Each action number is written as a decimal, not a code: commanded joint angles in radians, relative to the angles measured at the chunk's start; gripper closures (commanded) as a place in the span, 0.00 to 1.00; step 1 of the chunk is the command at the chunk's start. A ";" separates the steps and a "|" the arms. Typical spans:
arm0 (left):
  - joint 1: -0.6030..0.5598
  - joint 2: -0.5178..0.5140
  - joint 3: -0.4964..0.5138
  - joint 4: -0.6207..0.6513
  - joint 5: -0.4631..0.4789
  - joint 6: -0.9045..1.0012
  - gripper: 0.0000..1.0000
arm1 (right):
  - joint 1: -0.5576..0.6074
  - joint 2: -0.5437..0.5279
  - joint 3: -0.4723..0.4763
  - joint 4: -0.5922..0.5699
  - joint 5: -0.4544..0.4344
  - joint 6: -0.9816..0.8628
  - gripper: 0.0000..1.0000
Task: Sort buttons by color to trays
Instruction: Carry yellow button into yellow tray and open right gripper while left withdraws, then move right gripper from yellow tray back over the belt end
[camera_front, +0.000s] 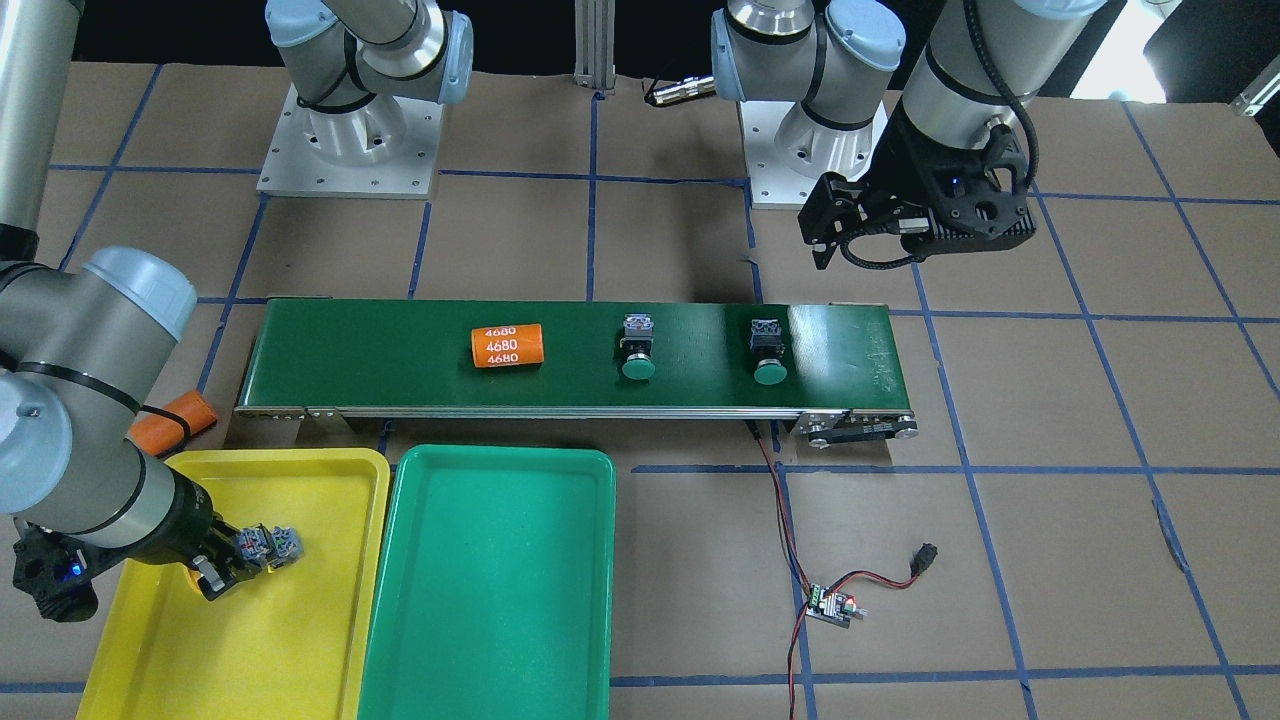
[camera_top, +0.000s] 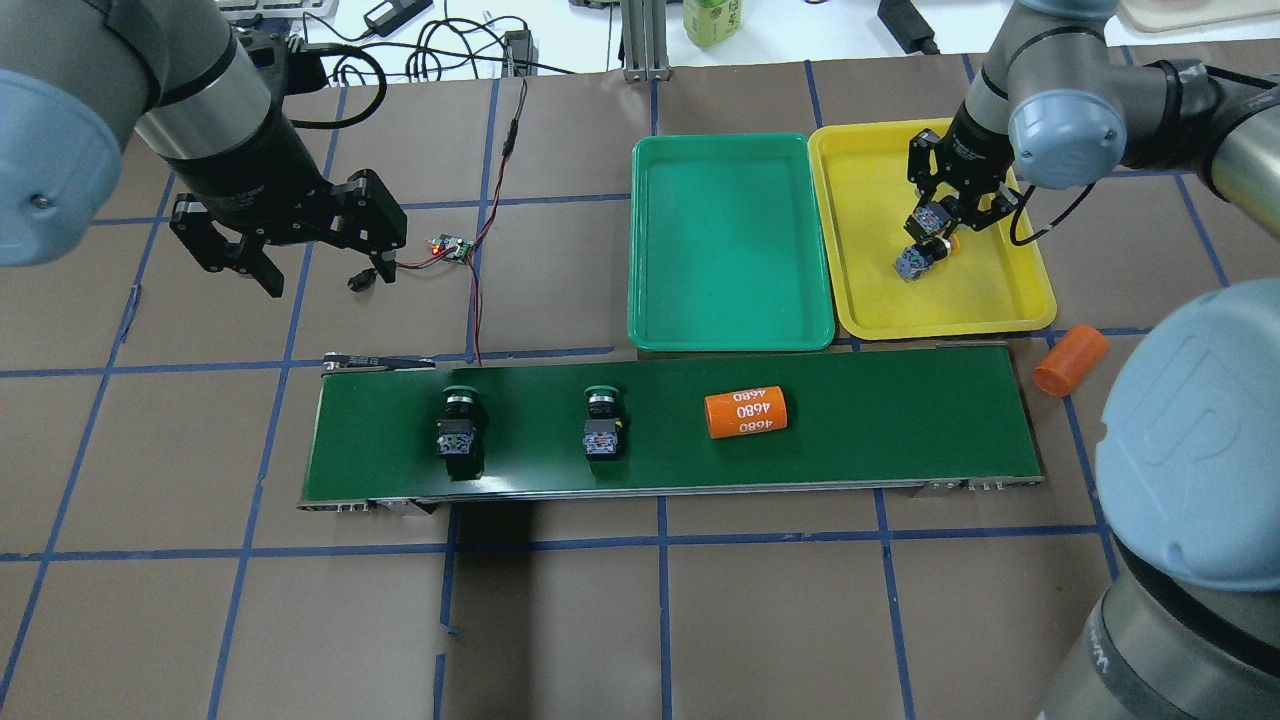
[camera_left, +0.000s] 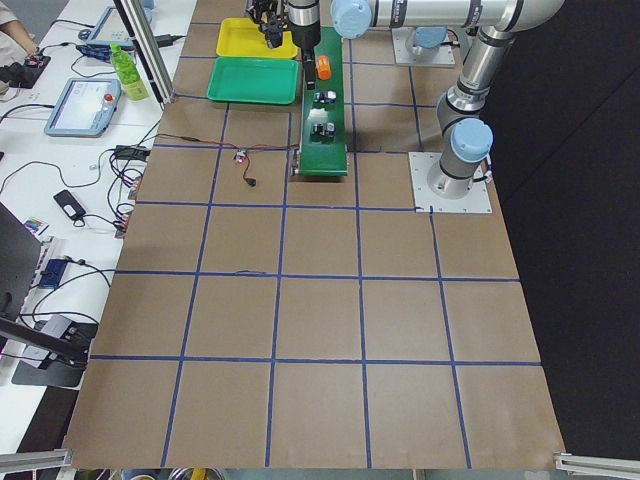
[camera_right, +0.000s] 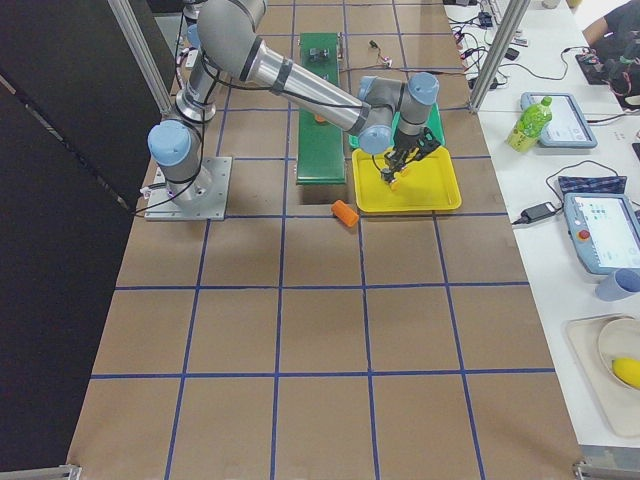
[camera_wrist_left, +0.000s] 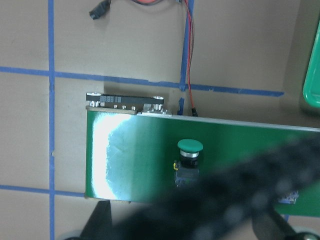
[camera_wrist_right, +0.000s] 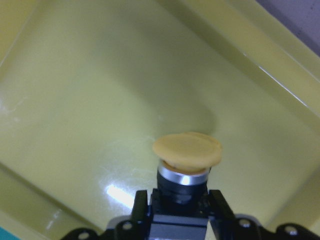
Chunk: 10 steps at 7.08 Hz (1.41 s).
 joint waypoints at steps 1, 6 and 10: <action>0.003 0.028 -0.005 -0.003 0.012 0.055 0.00 | -0.010 -0.010 0.016 0.004 -0.008 -0.045 0.36; 0.019 0.031 0.024 0.015 0.007 0.067 0.00 | -0.008 -0.125 0.056 0.064 -0.035 -0.065 0.00; 0.020 0.030 0.024 0.020 0.007 0.065 0.00 | 0.015 -0.379 0.111 0.266 -0.017 -0.139 0.00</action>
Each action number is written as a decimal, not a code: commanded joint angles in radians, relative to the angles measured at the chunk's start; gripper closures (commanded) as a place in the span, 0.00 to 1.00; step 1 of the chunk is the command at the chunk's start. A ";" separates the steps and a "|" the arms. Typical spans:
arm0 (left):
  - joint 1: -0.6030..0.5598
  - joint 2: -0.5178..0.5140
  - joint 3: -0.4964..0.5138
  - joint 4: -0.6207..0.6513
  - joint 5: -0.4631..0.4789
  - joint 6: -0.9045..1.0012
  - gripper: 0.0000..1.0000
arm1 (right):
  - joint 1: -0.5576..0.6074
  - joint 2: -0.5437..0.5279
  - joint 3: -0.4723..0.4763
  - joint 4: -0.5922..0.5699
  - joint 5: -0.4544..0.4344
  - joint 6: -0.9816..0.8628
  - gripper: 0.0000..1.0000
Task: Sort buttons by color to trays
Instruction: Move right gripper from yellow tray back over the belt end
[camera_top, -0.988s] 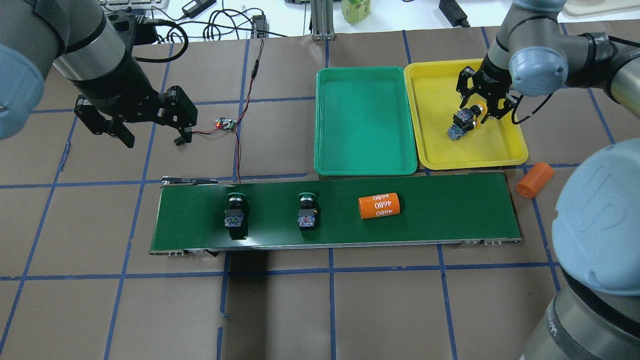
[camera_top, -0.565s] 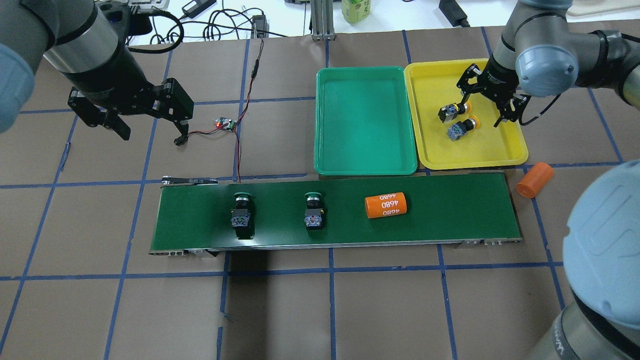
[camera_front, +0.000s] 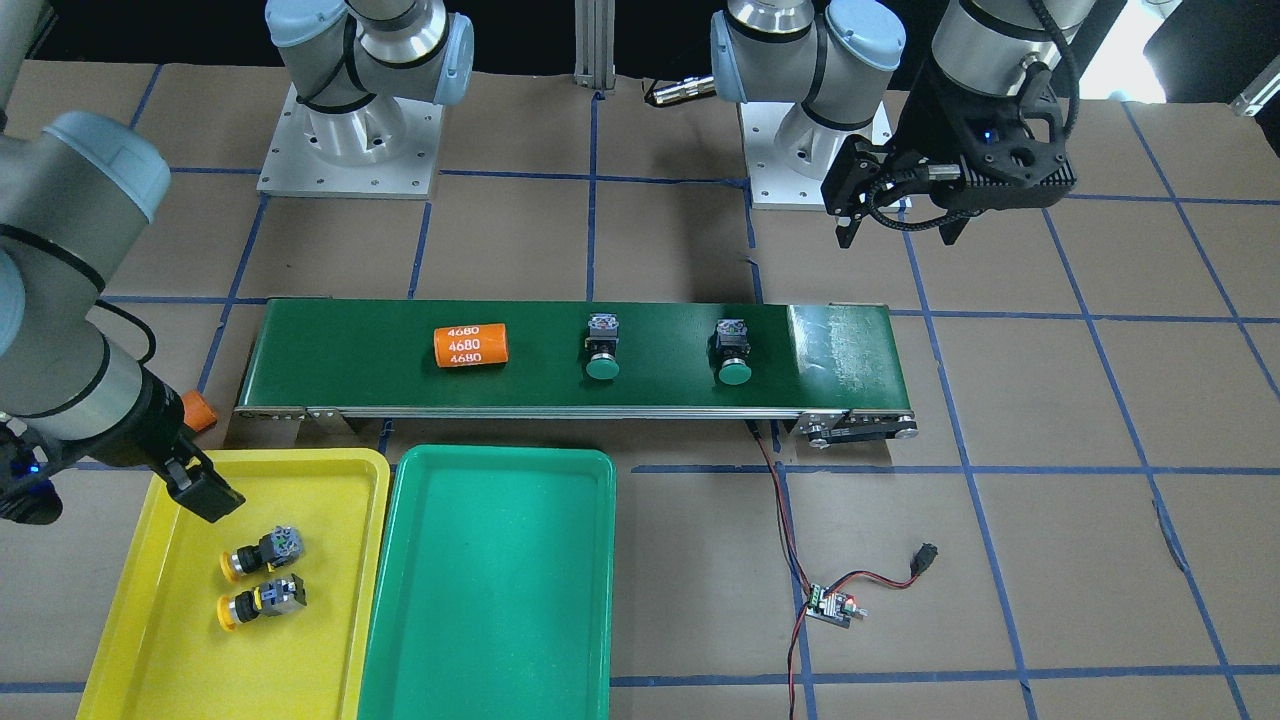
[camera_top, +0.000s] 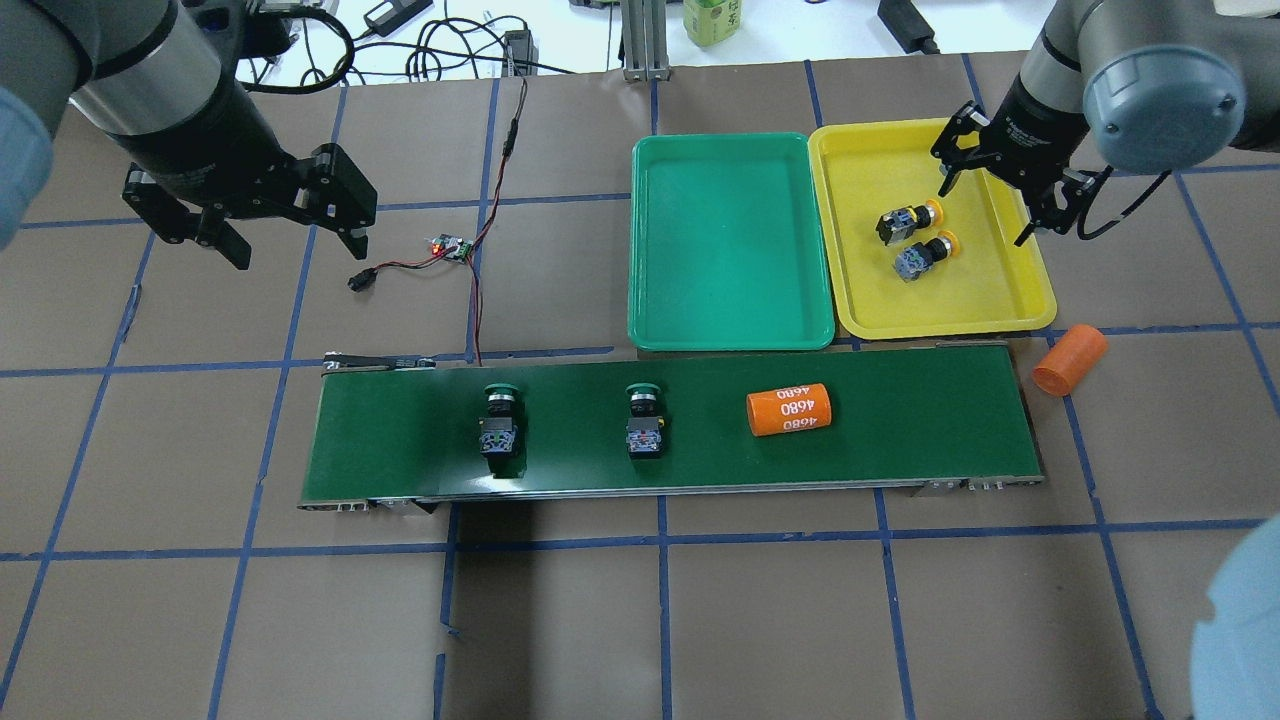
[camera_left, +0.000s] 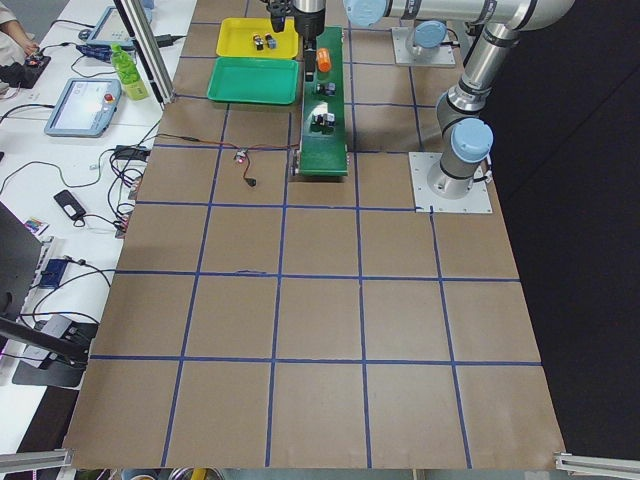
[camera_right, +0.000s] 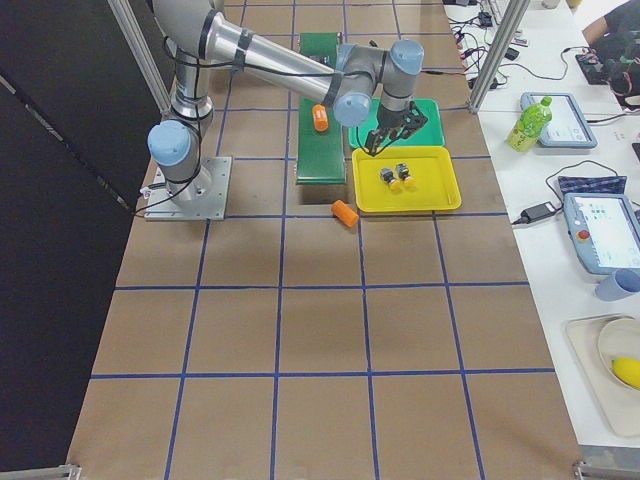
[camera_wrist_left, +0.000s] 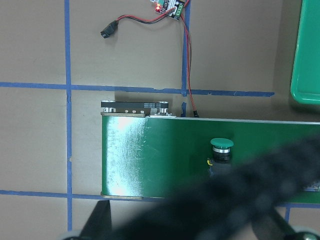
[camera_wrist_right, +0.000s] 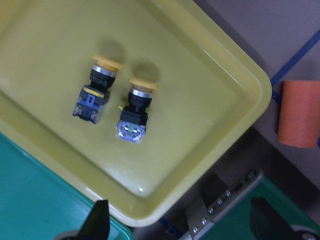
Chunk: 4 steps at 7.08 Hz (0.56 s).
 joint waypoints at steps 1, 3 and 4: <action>0.003 -0.001 0.002 0.002 -0.002 0.000 0.00 | 0.054 -0.126 0.019 0.134 0.006 -0.221 0.00; 0.004 0.001 0.003 0.003 -0.003 -0.002 0.00 | 0.074 -0.188 0.019 0.194 0.007 -0.414 0.00; 0.004 -0.001 0.002 0.014 -0.006 -0.010 0.00 | 0.095 -0.201 0.024 0.196 0.006 -0.529 0.00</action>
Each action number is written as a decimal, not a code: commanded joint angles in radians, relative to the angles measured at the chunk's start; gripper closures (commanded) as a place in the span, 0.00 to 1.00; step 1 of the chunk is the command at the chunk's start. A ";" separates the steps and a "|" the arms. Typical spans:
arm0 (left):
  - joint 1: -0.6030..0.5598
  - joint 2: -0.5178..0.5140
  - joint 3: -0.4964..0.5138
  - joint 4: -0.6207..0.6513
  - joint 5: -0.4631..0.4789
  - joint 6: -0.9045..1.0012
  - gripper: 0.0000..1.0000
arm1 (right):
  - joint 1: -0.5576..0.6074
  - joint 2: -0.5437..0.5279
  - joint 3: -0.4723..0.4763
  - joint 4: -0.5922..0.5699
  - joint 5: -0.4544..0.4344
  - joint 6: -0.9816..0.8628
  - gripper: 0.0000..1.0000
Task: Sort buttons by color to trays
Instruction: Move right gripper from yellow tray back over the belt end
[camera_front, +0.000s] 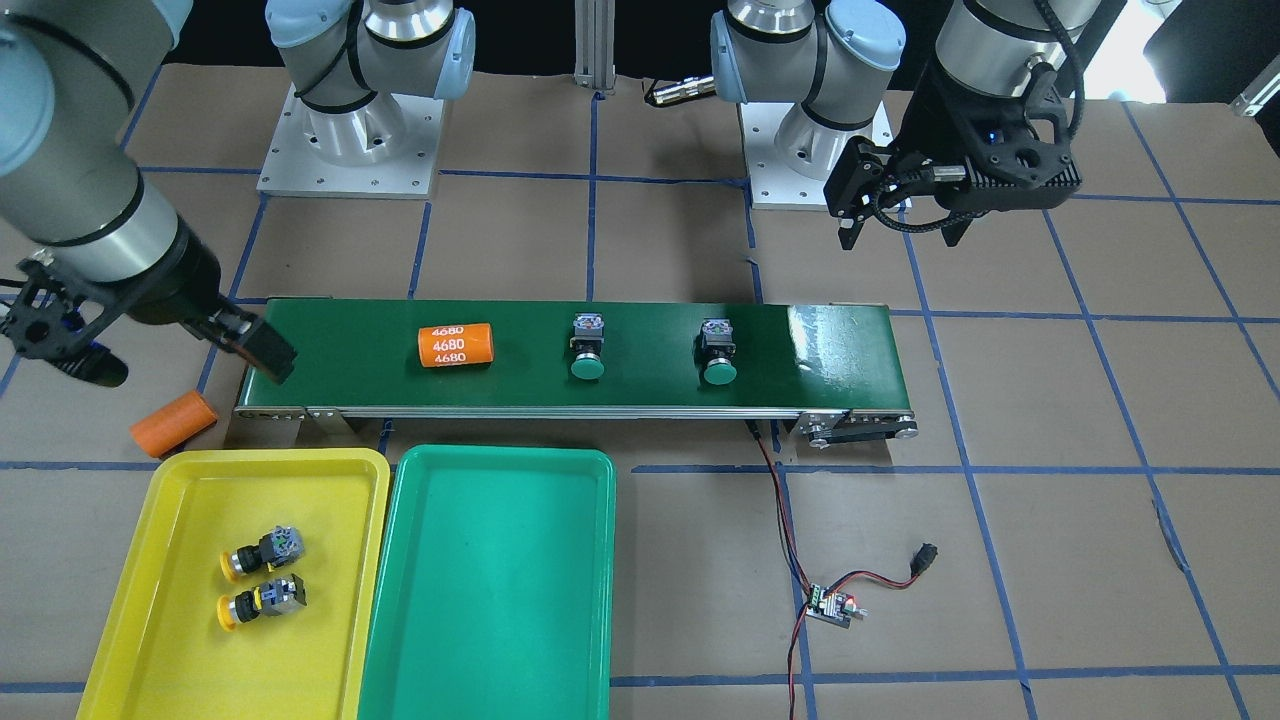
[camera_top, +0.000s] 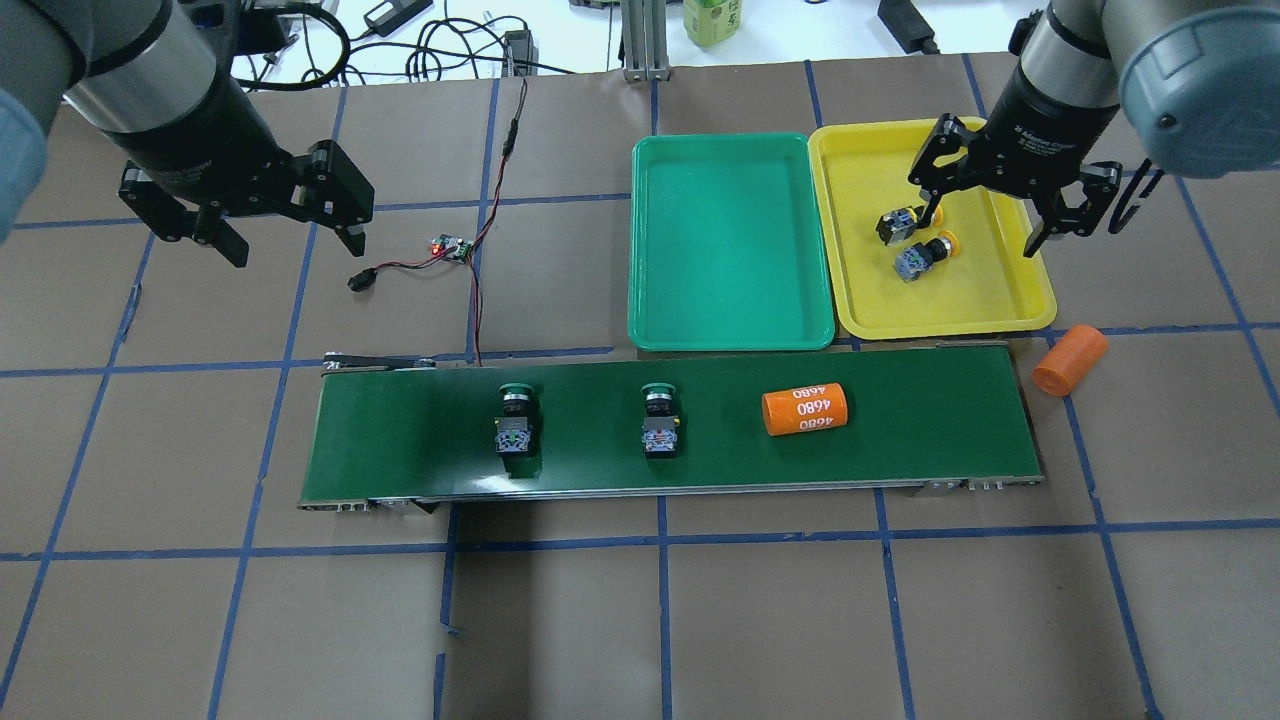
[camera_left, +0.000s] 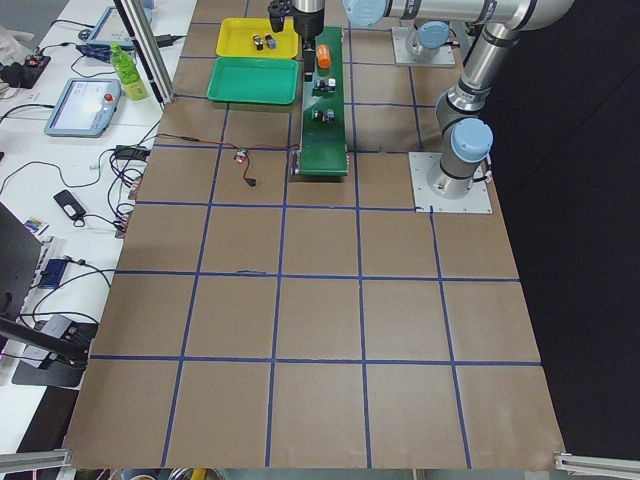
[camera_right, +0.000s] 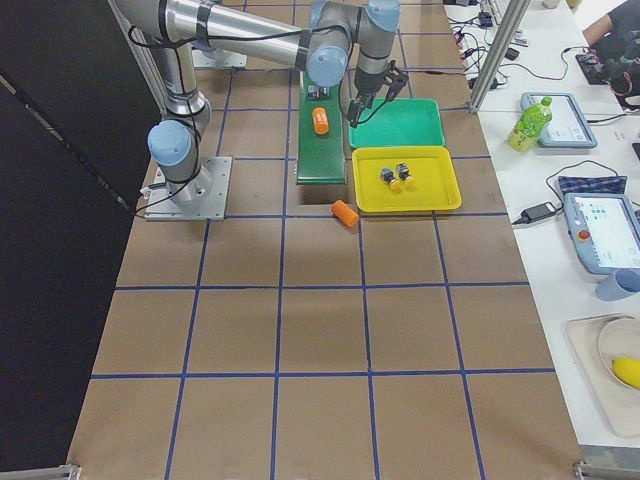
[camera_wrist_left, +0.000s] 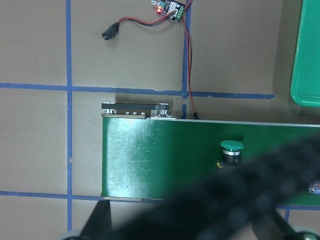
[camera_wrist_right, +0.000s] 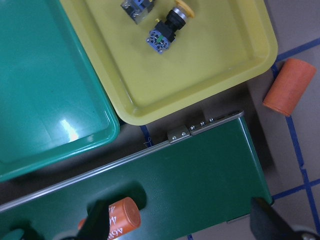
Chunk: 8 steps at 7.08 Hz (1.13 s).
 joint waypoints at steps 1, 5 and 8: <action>0.000 0.001 0.001 0.009 -0.004 -0.006 0.00 | 0.055 -0.027 0.022 0.001 -0.006 -0.236 0.00; 0.002 0.001 -0.001 0.009 -0.001 -0.005 0.00 | 0.081 -0.024 0.060 -0.010 0.004 -0.254 0.00; 0.003 0.003 0.001 0.009 0.004 -0.003 0.00 | 0.081 -0.018 0.070 -0.008 0.007 -0.321 0.00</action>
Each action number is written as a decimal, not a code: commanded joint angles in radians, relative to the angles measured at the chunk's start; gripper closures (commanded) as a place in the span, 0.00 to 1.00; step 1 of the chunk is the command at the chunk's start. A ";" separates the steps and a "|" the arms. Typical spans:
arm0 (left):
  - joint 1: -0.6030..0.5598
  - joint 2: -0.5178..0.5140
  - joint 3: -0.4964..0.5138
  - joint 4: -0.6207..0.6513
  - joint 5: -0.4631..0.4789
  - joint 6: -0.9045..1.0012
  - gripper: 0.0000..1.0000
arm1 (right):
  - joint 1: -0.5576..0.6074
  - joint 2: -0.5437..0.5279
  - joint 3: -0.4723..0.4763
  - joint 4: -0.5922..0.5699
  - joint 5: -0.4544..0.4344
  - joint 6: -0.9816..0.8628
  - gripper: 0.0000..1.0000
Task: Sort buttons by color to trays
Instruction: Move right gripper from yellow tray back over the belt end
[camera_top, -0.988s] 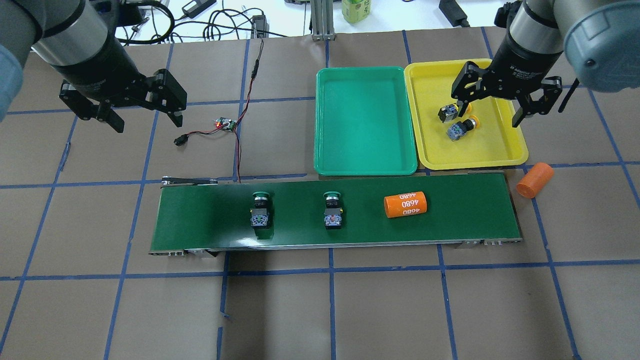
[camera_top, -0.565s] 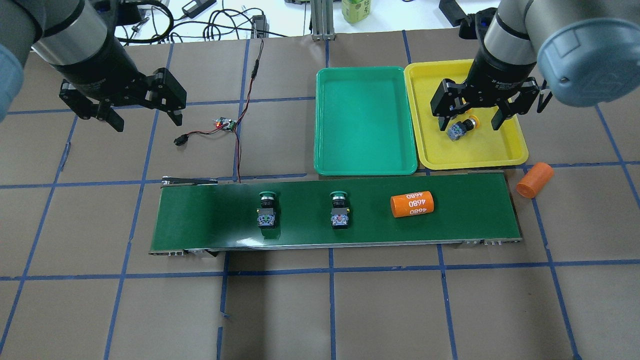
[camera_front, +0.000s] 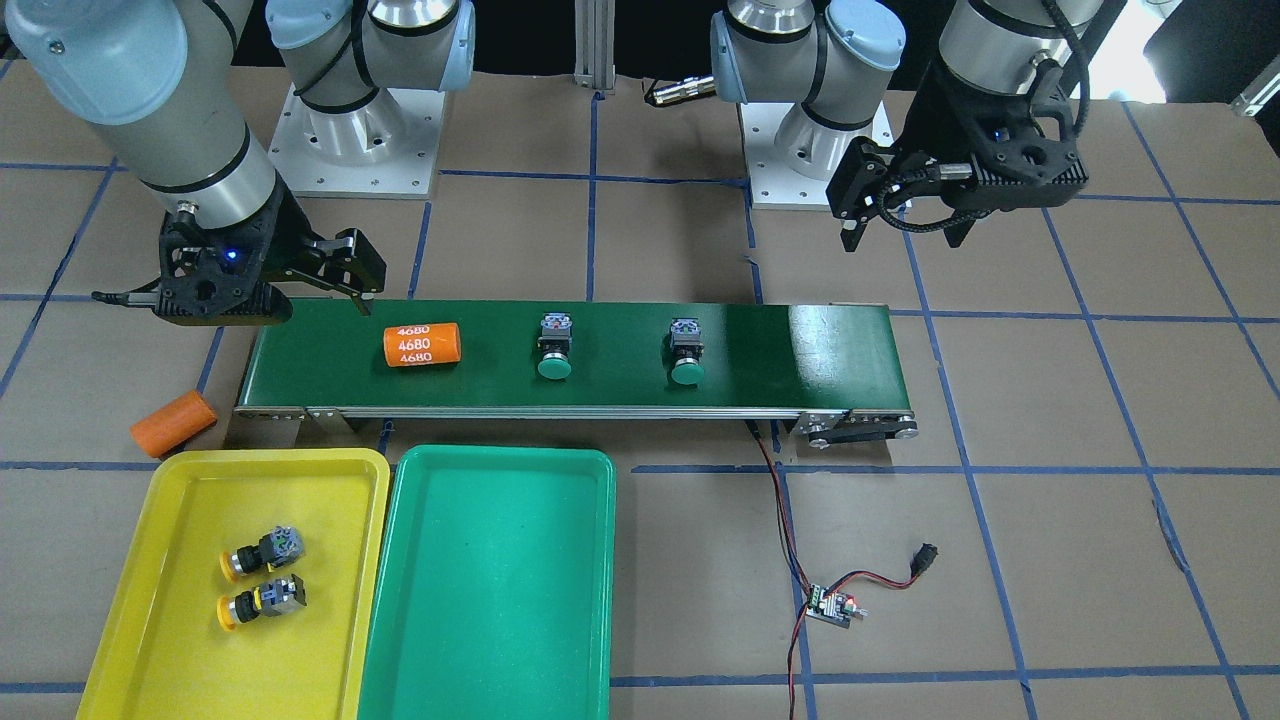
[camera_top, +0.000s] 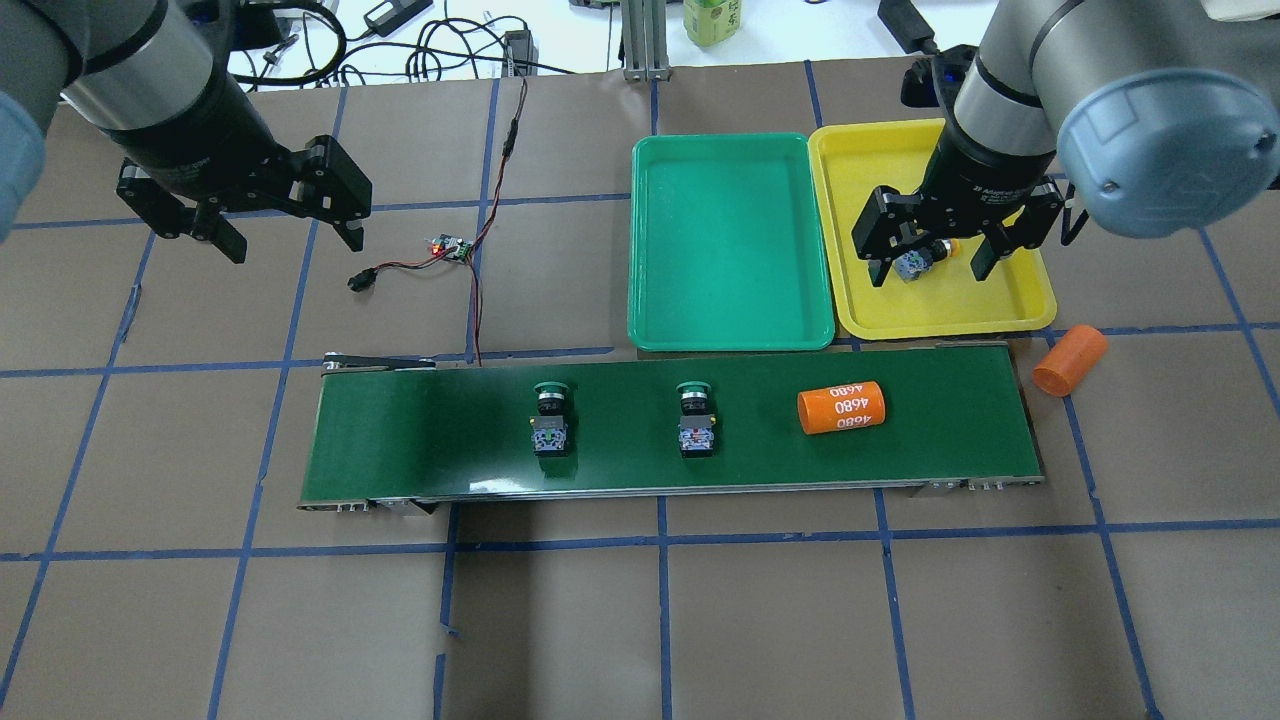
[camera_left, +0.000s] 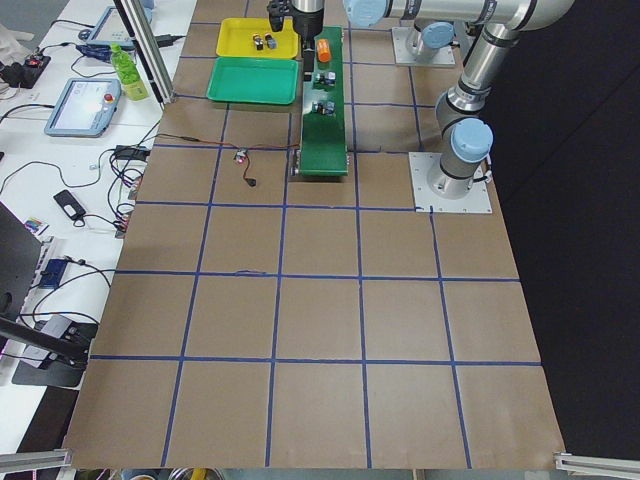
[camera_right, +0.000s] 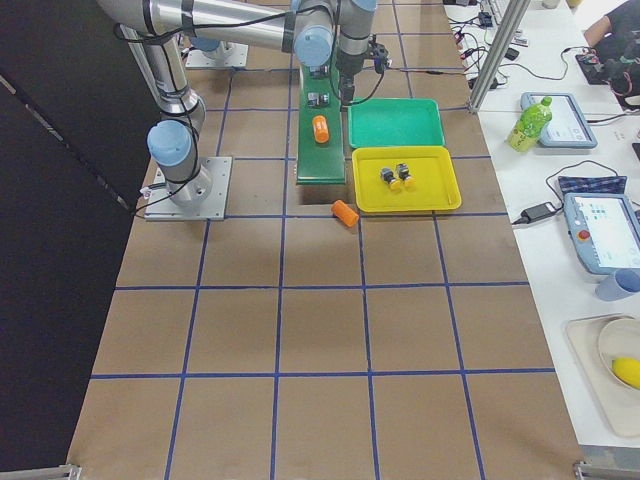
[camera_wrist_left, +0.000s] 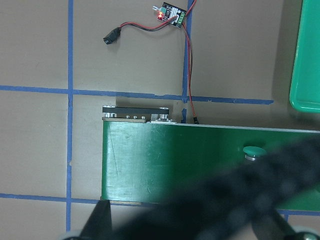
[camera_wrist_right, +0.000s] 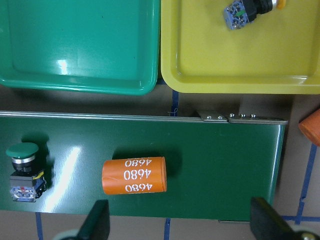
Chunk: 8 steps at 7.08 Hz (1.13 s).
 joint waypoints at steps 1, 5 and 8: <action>0.001 0.003 -0.002 -0.001 0.002 0.002 0.00 | -0.001 0.006 0.003 0.001 0.002 -0.015 0.00; 0.001 0.003 0.000 -0.001 0.002 0.002 0.00 | -0.001 -0.004 0.049 0.000 0.042 -0.015 0.00; -0.001 0.003 0.000 -0.001 0.001 0.002 0.00 | 0.000 -0.004 0.055 0.000 0.050 -0.015 0.00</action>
